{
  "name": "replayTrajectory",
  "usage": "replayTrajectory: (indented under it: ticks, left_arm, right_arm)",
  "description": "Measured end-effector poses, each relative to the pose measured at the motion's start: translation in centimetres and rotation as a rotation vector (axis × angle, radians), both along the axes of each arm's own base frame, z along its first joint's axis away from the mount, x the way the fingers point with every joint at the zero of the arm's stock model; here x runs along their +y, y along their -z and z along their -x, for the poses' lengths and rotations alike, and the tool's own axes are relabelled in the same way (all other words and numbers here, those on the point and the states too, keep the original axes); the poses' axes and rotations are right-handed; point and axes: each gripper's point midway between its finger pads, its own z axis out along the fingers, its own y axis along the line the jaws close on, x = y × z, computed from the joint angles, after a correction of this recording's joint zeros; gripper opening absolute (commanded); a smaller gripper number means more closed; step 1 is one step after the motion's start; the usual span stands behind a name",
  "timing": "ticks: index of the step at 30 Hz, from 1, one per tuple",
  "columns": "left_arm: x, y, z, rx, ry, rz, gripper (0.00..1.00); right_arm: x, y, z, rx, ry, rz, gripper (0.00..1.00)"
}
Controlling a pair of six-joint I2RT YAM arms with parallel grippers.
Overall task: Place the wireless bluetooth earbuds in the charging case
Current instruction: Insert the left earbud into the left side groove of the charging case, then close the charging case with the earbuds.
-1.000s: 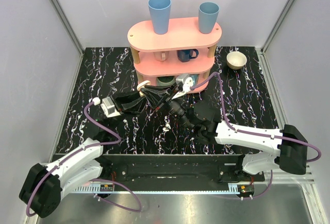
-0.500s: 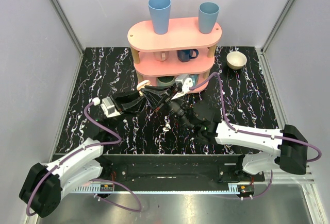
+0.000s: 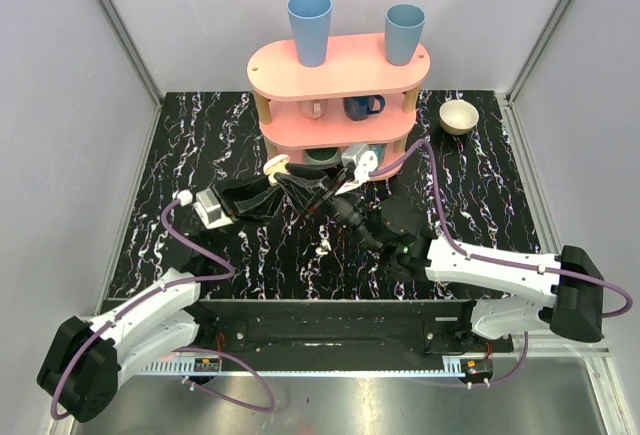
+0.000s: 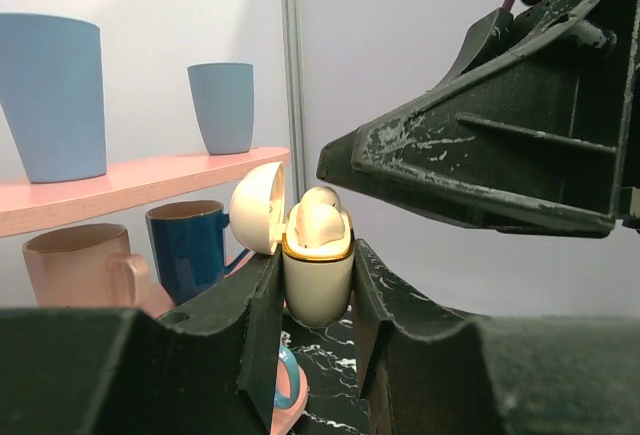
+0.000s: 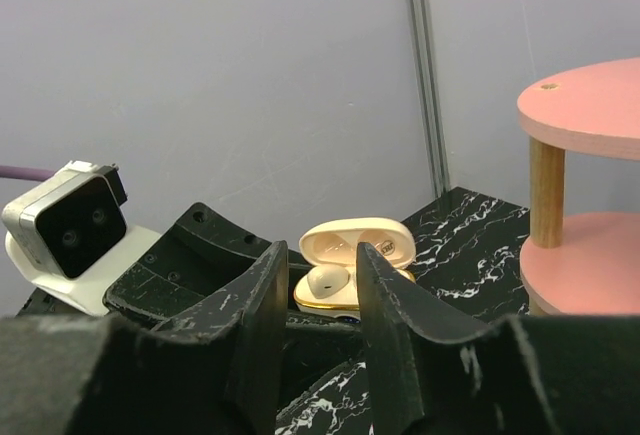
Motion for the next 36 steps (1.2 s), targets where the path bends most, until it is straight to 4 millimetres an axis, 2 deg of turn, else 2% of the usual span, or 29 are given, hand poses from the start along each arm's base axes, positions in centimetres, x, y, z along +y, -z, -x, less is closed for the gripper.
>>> replayTrajectory:
  ticks: [12,20,23,26,32,36]
  left_arm:
    - [0.4,-0.8,1.0,-0.05,0.001,0.001,0.0]
    - [-1.2,1.4,2.0,-0.065,0.08,-0.124,0.0]
    - [-1.8,2.1,2.7,-0.075,0.124,-0.168,0.0]
    - [-2.4,2.4,3.5,-0.088,0.171,-0.197,0.0]
    - [-3.3,1.7,5.3,-0.133,0.281,-0.235,0.0]
    - [-3.6,1.5,6.0,-0.149,0.316,-0.246,0.0]
  right_arm:
    - [-2.4,-3.2,0.0,-0.016,0.056,-0.024,0.45]
    - [-3.8,-8.1,-1.0,0.039,0.13,0.025,0.48]
    - [-4.0,-9.0,-1.2,0.066,0.149,0.061,0.49]
    - [-3.8,-7.4,-1.4,0.111,0.148,0.125,0.5]
    - [-2.9,-2.0,-2.4,0.243,0.137,0.259,0.5]
    - [-3.2,-0.2,-3.0,0.312,0.133,0.276,0.5]
